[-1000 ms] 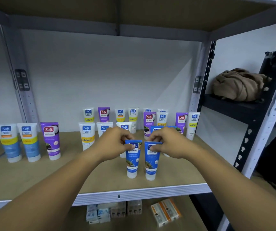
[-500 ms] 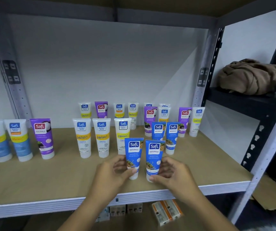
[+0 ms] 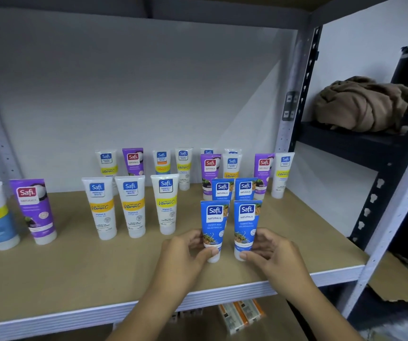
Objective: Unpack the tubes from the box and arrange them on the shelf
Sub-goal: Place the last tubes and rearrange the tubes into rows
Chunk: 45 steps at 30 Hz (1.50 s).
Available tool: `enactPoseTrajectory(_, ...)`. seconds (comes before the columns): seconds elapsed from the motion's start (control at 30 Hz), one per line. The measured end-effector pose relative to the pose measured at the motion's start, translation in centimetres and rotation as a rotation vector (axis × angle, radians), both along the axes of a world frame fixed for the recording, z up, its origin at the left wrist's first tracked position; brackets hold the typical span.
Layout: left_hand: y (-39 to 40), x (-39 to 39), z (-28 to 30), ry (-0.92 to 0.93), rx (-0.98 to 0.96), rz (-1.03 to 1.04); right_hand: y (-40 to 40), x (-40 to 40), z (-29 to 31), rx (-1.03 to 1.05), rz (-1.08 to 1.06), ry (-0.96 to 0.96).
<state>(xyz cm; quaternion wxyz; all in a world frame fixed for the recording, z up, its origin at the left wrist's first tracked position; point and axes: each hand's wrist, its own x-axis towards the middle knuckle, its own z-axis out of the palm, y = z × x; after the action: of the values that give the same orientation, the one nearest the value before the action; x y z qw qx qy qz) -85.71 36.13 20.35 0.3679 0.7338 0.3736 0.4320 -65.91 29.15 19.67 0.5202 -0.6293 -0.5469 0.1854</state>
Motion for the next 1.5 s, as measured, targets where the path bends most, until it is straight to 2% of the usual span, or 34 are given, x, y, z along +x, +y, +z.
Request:
enactPoseTrajectory(0.43,1.2,3.8,-0.2,-0.007,-0.031,0.018,-0.3,2.6,-1.1,-0.013,-0.060,0.034)
enactPoseTrajectory(1.03,2.4,4.6,-0.2,0.017,0.039,0.071,-0.6,2.2,-1.1,0.021,-0.044,0.028)
enactPoseTrajectory(1.5,2.8,5.0,-0.6,-0.013,-0.018,0.113,-0.5,2.2,-1.3,0.029,-0.060,0.010)
